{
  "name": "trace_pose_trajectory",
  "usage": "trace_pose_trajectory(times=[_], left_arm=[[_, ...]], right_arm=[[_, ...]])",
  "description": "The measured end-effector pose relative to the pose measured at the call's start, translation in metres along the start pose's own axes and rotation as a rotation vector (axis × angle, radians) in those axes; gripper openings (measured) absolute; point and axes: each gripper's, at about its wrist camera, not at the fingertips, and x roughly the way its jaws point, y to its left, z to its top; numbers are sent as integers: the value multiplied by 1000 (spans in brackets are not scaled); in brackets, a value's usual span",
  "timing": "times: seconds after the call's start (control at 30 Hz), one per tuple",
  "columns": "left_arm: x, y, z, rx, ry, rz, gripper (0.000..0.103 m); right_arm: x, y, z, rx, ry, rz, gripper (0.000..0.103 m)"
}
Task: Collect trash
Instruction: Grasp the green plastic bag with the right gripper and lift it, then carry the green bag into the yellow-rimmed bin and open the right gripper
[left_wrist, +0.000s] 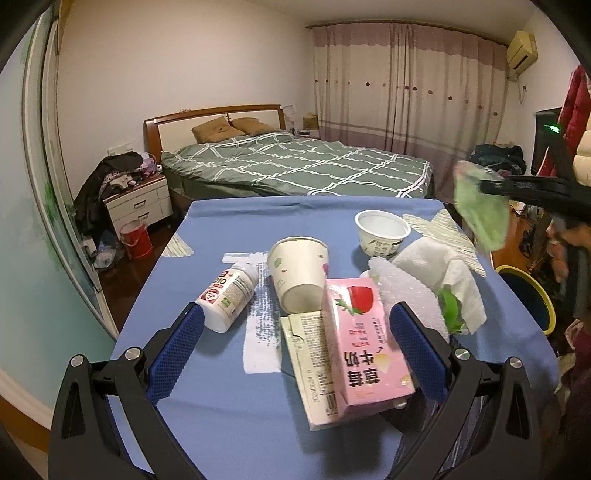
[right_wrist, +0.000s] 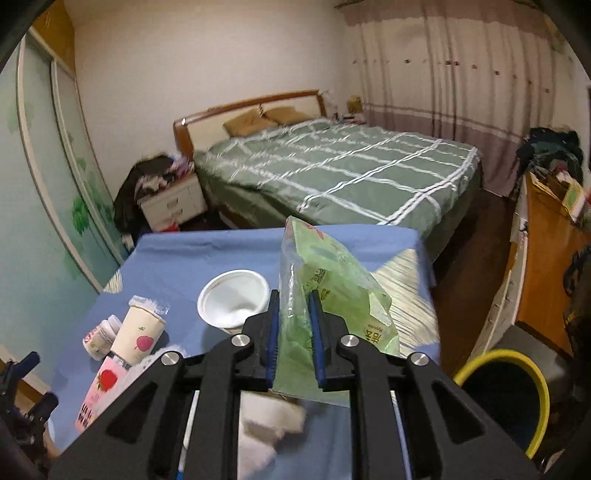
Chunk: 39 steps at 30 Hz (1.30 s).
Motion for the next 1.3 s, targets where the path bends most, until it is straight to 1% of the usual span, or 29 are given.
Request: trace_pose_trajectory(times=[0.13,0.27,0.43,0.53,0.6,0.67,0.73,0.8,0.97,1.07,1.13,1.23,1.3], left_arm=[[-3,-3,-2,-15,4,-33,99],[-4,-7,-2,-68,19,-99,99],[-8,-15,1,-56,26,-93,99],[-10,-16,1,-57,24,-104,99],[-11,-18,2,-53,15,-93,99],[-12,-18,2,-50,16,-85,99],[-12,-18,2,-46,15,-85,99],[-12,-17,3,-42,14,-82,99],[-9,-18,1,-3,18,-74,99],[-7,-19,-4,27,30,-79,99],[-4,-20,-8,52,45,-87,99],[4,-18,-14,88,70,-89,99],[8,-9,-14,96,65,-81,99]], right_arm=[[-34,-40,-21,75,-36,-33,15],[-52,-91,-48,163,-35,-120,15],[-42,-150,-76,252,14,-208,15],[-28,-172,-89,293,49,-228,17],[-17,-185,-94,314,72,-250,19],[-10,-195,-98,333,89,-267,23],[-8,-201,-102,348,89,-285,33],[-10,-201,-108,353,84,-304,37],[-22,-201,-113,360,62,-313,37],[-36,-187,-118,356,29,-297,41],[-43,-177,-121,346,10,-284,45],[-49,-159,-129,333,5,-248,45],[-52,-151,-131,325,5,-237,45]])
